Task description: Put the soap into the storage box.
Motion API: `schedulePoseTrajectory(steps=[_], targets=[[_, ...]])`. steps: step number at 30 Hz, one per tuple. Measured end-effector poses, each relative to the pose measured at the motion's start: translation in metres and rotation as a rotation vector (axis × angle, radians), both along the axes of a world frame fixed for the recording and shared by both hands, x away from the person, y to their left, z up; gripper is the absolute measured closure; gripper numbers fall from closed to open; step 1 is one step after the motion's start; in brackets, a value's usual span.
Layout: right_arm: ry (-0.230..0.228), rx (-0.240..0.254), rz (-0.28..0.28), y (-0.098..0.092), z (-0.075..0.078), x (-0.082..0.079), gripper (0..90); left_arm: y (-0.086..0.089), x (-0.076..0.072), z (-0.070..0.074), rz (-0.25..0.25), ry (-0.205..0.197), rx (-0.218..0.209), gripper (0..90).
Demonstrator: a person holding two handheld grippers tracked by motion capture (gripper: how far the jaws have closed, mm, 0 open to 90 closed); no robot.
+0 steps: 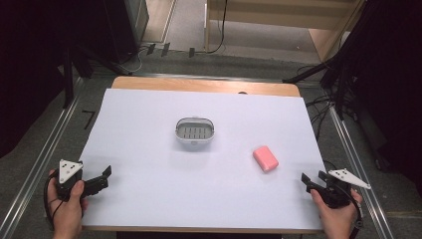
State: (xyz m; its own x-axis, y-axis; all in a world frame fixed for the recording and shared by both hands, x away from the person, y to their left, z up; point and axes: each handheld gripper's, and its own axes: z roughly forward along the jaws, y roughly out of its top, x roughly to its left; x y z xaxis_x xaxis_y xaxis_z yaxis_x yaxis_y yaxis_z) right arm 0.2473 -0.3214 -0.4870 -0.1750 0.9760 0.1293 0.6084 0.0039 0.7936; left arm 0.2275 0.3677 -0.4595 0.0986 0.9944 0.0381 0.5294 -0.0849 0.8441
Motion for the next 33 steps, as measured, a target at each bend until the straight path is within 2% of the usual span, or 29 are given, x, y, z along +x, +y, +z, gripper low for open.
schedulePoseTrajectory(steps=[1, 3, 5, 7, 10, 12, 15, 19, 22, 27, 29, 33], targets=[[-0.001, -0.012, 0.005, 0.002, 0.0, 0.0, 33.9, -0.002, 0.002, 0.001, 0.004, -0.035, 0.031, 0.7], [-0.006, -0.054, 0.028, 0.006, 0.001, 0.001, 37.7, -0.003, 0.007, 0.002, 0.018, -0.056, 0.048, 0.2], [0.004, -0.076, 0.054, 0.011, 0.004, 0.001, 41.0, 0.0, 0.012, 0.001, 0.011, -0.068, 0.001, 0.2], [0.006, -0.082, 0.068, 0.014, 0.007, 0.001, 41.4, 0.002, 0.013, 0.0, 0.0, -0.056, -0.024, 0.2], [-0.004, -0.106, 0.079, 0.017, 0.013, 0.002, 42.8, 0.003, 0.012, 0.0, -0.02, -0.066, -0.039, 0.2], [-0.018, -0.099, 0.095, 0.017, 0.017, 0.004, 43.9, 0.002, 0.011, -0.001, -0.023, -0.065, -0.03, 0.2], [-0.015, -0.109, 0.102, 0.02, 0.024, 0.008, 44.7, 0.0, 0.012, -0.001, -0.02, -0.061, -0.015, 0.2], [0.052, -0.117, 0.146, 0.031, 0.032, 0.014, 46.1, -0.003, 0.013, -0.002, -0.033, -0.05, 0.01, 0.2], [0.104, -0.116, 0.165, 0.042, 0.037, 0.019, 38.7, -0.003, 0.013, -0.002, -0.034, -0.048, 0.008, 0.2], [0.135, -0.099, 0.191, 0.051, 0.041, 0.027, 35.2, -0.002, 0.013, -0.002, -0.04, -0.046, 0.009, 0.3], [0.162, -0.089, 0.207, 0.055, 0.041, 0.031, 32.3, -0.002, 0.013, -0.002, -0.044, -0.042, 0.005, 0.6], [0.196, -0.079, 0.211, 0.062, 0.042, 0.037, 32.9, -0.001, 0.014, -0.002, -0.036, -0.033, -0.009, 5.8]])
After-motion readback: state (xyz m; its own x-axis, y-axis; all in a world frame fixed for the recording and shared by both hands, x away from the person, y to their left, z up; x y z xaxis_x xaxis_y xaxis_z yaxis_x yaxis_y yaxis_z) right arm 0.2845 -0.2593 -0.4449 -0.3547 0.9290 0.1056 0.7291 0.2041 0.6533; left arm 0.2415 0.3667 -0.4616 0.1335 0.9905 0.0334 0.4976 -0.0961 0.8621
